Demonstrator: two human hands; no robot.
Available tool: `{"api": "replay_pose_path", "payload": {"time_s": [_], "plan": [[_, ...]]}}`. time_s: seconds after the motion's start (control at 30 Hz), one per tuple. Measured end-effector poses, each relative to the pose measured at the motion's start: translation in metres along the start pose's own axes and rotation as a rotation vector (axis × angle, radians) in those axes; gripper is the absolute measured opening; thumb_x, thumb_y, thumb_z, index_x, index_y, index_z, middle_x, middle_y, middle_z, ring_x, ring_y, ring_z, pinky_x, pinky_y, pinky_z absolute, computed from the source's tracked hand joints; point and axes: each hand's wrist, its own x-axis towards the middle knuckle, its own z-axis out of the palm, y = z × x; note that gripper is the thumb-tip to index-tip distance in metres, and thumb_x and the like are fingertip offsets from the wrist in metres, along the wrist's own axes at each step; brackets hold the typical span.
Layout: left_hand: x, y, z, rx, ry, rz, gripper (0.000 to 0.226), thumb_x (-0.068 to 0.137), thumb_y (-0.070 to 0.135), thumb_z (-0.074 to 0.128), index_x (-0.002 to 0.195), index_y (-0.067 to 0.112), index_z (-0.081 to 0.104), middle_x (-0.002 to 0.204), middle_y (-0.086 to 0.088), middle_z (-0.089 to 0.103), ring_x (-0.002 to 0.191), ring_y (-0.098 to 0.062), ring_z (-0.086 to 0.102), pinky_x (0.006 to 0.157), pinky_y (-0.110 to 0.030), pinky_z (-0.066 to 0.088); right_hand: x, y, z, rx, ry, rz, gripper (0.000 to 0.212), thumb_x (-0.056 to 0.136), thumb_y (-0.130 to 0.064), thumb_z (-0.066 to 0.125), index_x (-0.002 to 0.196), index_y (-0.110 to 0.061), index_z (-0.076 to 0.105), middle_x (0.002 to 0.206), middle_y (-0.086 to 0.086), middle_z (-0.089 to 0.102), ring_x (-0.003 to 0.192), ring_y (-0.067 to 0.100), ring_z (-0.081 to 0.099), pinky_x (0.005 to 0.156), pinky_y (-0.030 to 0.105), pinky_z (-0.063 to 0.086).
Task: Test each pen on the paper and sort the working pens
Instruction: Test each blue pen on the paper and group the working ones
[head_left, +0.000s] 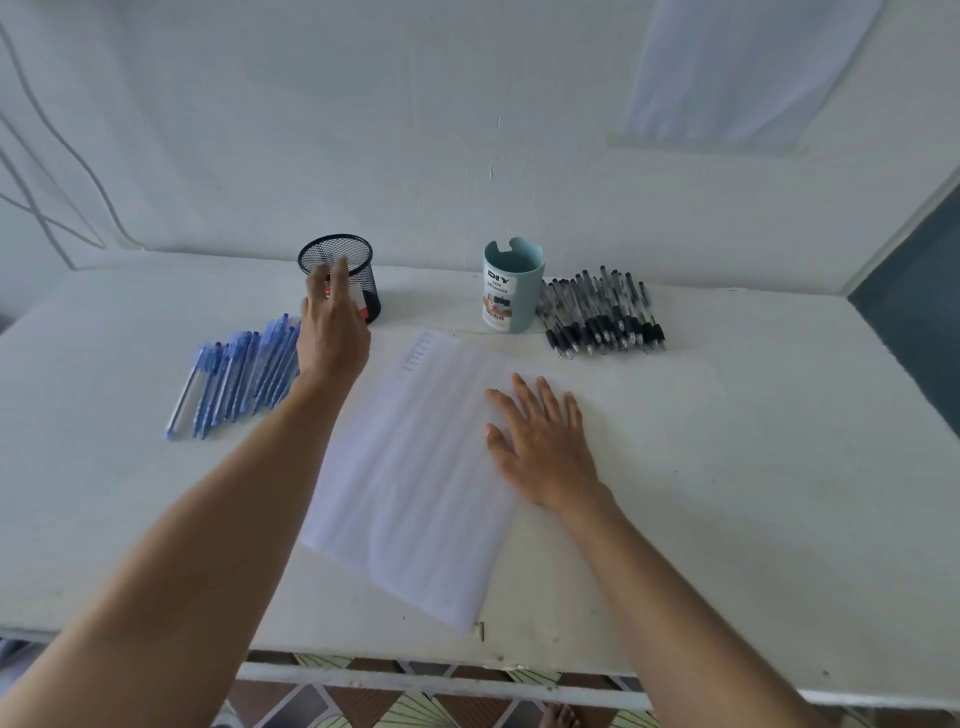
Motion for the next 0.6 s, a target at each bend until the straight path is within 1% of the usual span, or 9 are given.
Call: {"api": "replay_pose_path", "payload": {"time_s": [0.07,0.13,0.23,0.3,0.33,0.4,0.43,0.53,0.6], "plan": [[0.006,-0.002,0.003,-0.045,0.031,-0.004,0.045,0.095,-0.007,0.046,0.139,0.001,0.046,0.143,-0.023,0.038,0.118,-0.046,0.049,0.088,-0.053,0.046,0.0,0.0,0.001,-0.003,0.005,0.002,0.063,0.093,-0.054,0.015,0.154,-0.039,0.021,0.167,-0.005,0.006,0.154,0.022,-0.002,0.122,0.051,-0.004],[0.007,-0.001,0.004,-0.084,0.083,0.007,0.029,0.095,-0.006,0.047,0.124,-0.004,0.054,0.131,-0.027,0.045,0.113,-0.045,0.05,0.091,-0.055,0.047,0.001,0.0,0.0,0.003,0.011,0.004,0.063,0.093,-0.054,0.015,0.153,-0.039,0.022,0.167,-0.005,0.007,0.154,0.022,-0.002,0.122,0.051,-0.003],[0.004,0.003,0.003,-0.132,0.165,0.064,0.021,0.094,-0.004,0.048,0.112,-0.006,0.06,0.119,-0.028,0.051,0.108,-0.045,0.052,0.091,-0.051,0.046,0.0,-0.001,0.0,0.009,0.028,0.004,0.066,0.09,-0.056,0.012,0.153,-0.038,0.023,0.167,-0.005,0.008,0.154,0.022,-0.001,0.122,0.052,-0.003],[-0.002,0.008,0.001,-0.165,0.207,0.115,0.02,0.093,-0.001,0.05,0.109,-0.004,0.062,0.114,-0.027,0.054,0.101,-0.043,0.057,0.087,-0.044,0.047,-0.001,-0.001,0.0,0.009,0.022,0.006,0.066,0.091,-0.056,0.012,0.153,-0.037,0.023,0.167,-0.005,0.008,0.154,0.022,-0.002,0.122,0.051,-0.004],[-0.007,0.011,0.0,-0.179,0.225,0.15,0.019,0.092,-0.001,0.052,0.107,-0.003,0.064,0.111,-0.026,0.055,0.095,-0.041,0.059,0.085,-0.036,0.046,-0.001,-0.001,0.0,0.009,0.017,0.006,0.063,0.094,-0.055,0.015,0.153,-0.037,0.022,0.167,-0.004,0.007,0.154,0.022,-0.003,0.122,0.051,-0.004],[-0.02,0.02,-0.003,-0.201,0.244,0.237,0.015,0.091,-0.002,0.056,0.103,-0.003,0.065,0.106,-0.024,0.057,0.085,-0.034,0.061,0.081,-0.02,0.039,0.0,0.0,0.0,0.002,0.019,0.001,0.057,0.1,-0.052,0.022,0.154,-0.035,0.022,0.167,-0.004,0.006,0.154,0.022,-0.003,0.122,0.052,-0.004],[-0.028,0.025,-0.004,-0.215,0.242,0.273,0.015,0.09,-0.002,0.057,0.102,-0.003,0.065,0.104,-0.023,0.058,0.082,-0.029,0.06,0.079,-0.016,0.037,0.0,-0.001,0.0,-0.002,0.021,-0.001,0.055,0.101,-0.05,0.025,0.154,-0.034,0.022,0.167,-0.003,0.006,0.154,0.023,-0.003,0.122,0.052,-0.004],[-0.054,0.036,-0.005,-0.268,0.223,0.327,0.014,0.091,0.0,0.061,0.103,-0.001,0.068,0.102,-0.019,0.06,0.076,-0.013,0.053,0.076,-0.011,0.038,0.0,-0.001,0.001,-0.006,0.023,0.001,0.054,0.102,-0.048,0.028,0.154,-0.033,0.022,0.167,-0.003,0.007,0.154,0.023,-0.003,0.122,0.052,-0.003],[-0.07,0.04,-0.004,-0.278,0.208,0.355,0.013,0.09,0.0,0.063,0.103,0.0,0.068,0.1,-0.017,0.06,0.075,-0.006,0.049,0.074,-0.009,0.037,0.0,-0.001,0.001,-0.005,0.035,0.001,0.054,0.102,-0.048,0.029,0.154,-0.032,0.023,0.167,-0.004,0.008,0.153,0.023,-0.002,0.122,0.051,-0.004]]}}
